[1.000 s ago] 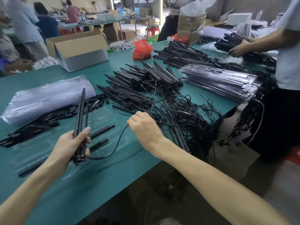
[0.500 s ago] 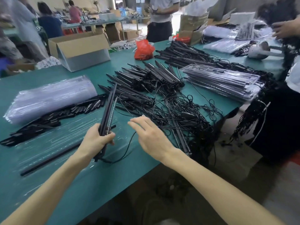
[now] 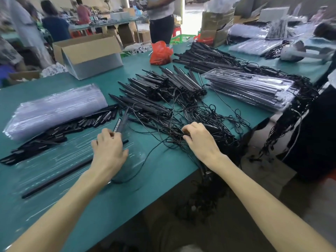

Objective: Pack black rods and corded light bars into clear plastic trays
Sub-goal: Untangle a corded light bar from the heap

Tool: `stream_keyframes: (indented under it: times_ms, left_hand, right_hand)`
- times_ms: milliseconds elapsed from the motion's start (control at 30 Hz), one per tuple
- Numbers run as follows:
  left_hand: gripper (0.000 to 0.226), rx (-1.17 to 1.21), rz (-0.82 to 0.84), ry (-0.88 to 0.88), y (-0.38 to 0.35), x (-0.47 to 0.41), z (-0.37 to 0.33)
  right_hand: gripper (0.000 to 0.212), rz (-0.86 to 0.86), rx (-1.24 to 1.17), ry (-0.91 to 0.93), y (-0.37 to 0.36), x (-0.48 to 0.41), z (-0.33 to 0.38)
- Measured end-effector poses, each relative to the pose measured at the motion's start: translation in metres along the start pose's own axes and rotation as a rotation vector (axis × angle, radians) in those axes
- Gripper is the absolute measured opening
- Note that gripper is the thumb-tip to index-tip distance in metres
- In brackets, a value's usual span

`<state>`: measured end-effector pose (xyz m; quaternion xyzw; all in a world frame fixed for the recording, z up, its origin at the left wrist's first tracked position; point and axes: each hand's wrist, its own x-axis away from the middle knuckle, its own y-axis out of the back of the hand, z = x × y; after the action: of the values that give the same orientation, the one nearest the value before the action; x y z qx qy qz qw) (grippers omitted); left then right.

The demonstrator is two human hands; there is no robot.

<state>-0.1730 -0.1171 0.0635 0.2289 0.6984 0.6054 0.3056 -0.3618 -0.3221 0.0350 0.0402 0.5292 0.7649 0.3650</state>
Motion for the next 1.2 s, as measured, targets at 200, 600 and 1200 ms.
stream_keyframes:
  times_ms: [200, 600, 1200]
  left_hand:
    - [0.029, 0.215, 0.056, -0.218, 0.001, -0.013, -0.054]
    - [0.019, 0.602, 0.068, -0.136, -0.009, -0.023, -0.102]
    - [0.013, 0.702, -0.081, -0.207, -0.006, -0.029, -0.104]
  right_hand:
    - [0.018, -0.179, -0.139, -0.048, 0.005, -0.005, 0.003]
    - [0.014, -0.271, -0.323, -0.123, 0.010, 0.001, -0.007]
    - [0.027, -0.072, -0.292, -0.165, 0.003, -0.001, 0.002]
